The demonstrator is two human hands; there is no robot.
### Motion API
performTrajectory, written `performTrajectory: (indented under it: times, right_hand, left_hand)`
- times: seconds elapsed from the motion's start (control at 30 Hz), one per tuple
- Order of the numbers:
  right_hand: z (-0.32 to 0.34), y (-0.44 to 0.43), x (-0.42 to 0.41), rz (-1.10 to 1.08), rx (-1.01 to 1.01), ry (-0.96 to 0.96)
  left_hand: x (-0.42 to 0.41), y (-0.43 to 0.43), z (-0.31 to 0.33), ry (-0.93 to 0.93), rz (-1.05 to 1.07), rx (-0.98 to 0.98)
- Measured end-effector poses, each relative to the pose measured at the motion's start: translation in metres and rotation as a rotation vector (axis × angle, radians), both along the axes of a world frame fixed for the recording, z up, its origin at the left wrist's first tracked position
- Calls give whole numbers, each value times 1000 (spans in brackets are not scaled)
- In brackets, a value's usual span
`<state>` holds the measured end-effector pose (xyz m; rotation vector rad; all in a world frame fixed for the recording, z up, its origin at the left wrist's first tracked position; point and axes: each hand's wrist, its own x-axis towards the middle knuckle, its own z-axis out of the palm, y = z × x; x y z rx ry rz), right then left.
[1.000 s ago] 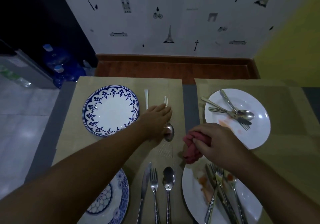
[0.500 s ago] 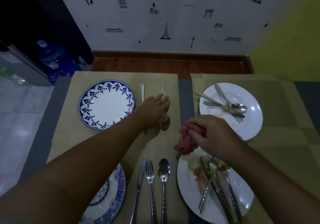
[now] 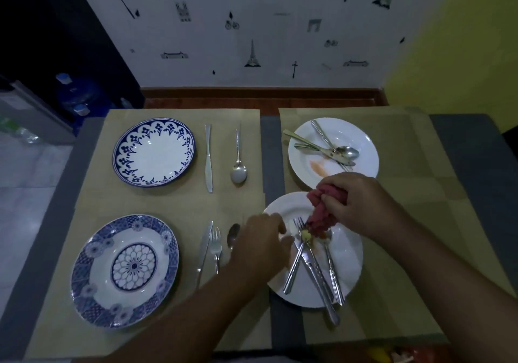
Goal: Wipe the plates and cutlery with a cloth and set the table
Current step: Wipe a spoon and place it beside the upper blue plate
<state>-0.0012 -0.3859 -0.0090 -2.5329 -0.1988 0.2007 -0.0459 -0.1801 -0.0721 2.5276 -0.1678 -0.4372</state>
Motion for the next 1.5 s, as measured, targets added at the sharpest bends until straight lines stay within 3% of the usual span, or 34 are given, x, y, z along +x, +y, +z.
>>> performTrajectory:
  times: [0.13,0.27,0.53,0.77,0.93,1.1,1.27,1.4,1.5]
  right_hand:
    - [-5,-18,-24,-2,28,13]
    - [-9,-33,-44,-4,51,27]
    - [-23,-39,-64,41,127,-23]
    - [-20,4,-63,87,149,-180]
    - [-24,40,-68,235,68,-241]
    - [-24,45,-77,375,48,-146]
    - [-15,52,-72,524,-5,-216]
    - [-13,45,-58,330,56,-212]
    - [-17,50,-63,343,70,-211]
  left_hand:
    - [-31,-23,-8,183,9,37]
    - [-43,-35,-8,206,46,34]
    - [-53,-34,6,382,360,-105]
    - [-80,-23,34,593,541,-616]
    - [-77,-16,49,535,537,-748]
    - [-75,2,48,447,546,-766]
    - [-79,13,47,416,513,-782]
    - [-84,19,51,428,549,-801]
    - [-81,27,52,426,578,-822]
